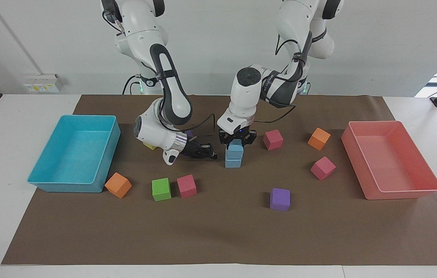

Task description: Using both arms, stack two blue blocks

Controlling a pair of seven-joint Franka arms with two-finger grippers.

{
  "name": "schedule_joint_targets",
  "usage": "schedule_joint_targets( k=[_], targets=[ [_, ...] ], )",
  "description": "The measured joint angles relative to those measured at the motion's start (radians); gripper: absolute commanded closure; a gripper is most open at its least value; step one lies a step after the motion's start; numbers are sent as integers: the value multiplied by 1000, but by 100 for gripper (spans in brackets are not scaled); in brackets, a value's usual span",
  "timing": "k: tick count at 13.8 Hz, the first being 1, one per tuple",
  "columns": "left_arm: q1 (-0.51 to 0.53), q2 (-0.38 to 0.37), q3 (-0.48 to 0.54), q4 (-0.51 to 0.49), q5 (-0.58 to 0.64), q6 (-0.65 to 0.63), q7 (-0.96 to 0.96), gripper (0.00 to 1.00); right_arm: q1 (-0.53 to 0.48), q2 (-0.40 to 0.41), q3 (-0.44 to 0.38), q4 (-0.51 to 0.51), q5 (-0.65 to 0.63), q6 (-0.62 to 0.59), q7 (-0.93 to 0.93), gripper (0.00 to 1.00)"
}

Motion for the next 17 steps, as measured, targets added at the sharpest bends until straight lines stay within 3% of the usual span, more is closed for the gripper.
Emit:
schedule_joint_targets(
  k=[7,10,17],
  targets=[
    [0,4,5,0,0,21,0,79,0,0,0,0,0,0,0,100],
    [0,4,5,0,0,22,0,68,0,0,0,0,0,0,0,100],
    [0,4,2,-1,0,22,0,68,0,0,0,0,0,0,0,100]
  ],
)
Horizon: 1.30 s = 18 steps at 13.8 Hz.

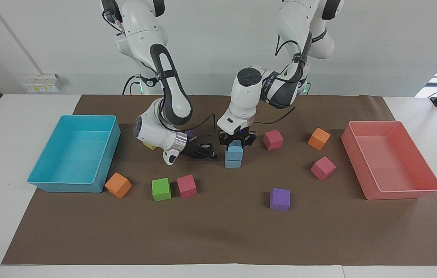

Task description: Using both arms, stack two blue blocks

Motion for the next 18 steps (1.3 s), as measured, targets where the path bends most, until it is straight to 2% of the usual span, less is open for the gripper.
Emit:
schedule_joint_targets(
  k=[1,2,3,5,7,11,13,14,15,18],
  targets=[
    [0,0,0,0,0,0,0,67,0,0,0,0,0,0,0,100],
    [0,0,0,0,0,0,0,62,0,0,0,0,0,0,0,100],
    [0,0,0,-1,0,0,0,49,0,0,0,0,0,0,0,100],
    [0,0,0,-1,0,0,0,37,0,0,0,0,0,0,0,100],
    [0,0,0,-1,0,0,0,33,0,0,0,0,0,0,0,100],
    [0,0,0,-1,-1,-1,0,32,0,0,0,0,0,0,0,100],
    [0,0,0,-1,-1,-1,0,26,0,0,0,0,0,0,0,100],
    [0,0,0,-2,-1,-1,0,17,0,0,0,0,0,0,0,100],
    [0,0,0,-2,-1,-1,0,0,0,0,0,0,0,0,0,100],
    [0,0,0,-1,-1,-1,0,0,0,0,0,0,0,0,0,100]
  ],
)
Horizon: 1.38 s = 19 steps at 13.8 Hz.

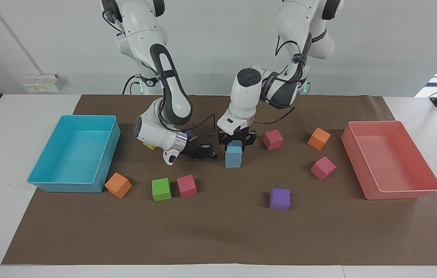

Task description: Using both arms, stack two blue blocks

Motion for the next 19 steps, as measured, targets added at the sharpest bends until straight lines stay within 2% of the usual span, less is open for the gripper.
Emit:
schedule_joint_targets(
  k=[3,5,8,12,14,15,17,19],
  targets=[
    [0,-13,2,11,0,-8,0,0,0,0,0,0,0,0,0,100],
    [1,-49,10,15,0,-44,0,0,0,0,0,0,0,0,0,100],
    [54,-143,23,10,0,-156,49,0,-3,0,0,0,0,-1,0,100],
    [185,-307,30,-70,0,-247,245,0,-27,-3,-2,8,1,-15,7,100],
    [244,-351,34,-69,0,-308,339,0,-39,-13,-3,15,1,-16,29,96],
    [275,-361,35,-56,0,-342,384,0,-41,-22,-4,16,1,-17,45,76],
    [337,-363,37,0,0,-409,500,0,-43,-42,-5,17,-3,-17,86,46],
    [391,-362,38,71,0,-474,571,0,-44,-67,-7,20,-50,-17,137,0]
  ],
)
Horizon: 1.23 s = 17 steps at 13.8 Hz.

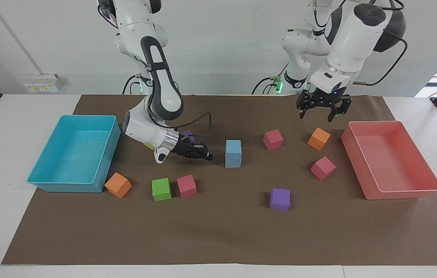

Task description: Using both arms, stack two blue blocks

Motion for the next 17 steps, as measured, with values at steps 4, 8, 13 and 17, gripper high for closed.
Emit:
schedule_joint_targets(
  k=[4,8,13,17],
  targets=[
    [77,4,2,130,0,-148,38,0,-13,-51,-5,28,-229,0,133,0],
    [98,19,2,196,0,-217,40,0,-26,-90,-13,46,-543,0,160,0],
    [103,21,3,196,1,-234,41,0,-54,-124,-17,88,-821,-48,188,0],
    [135,21,7,184,1,-234,80,0,-99,-145,-19,198,-970,-224,191,0]
  ],
)
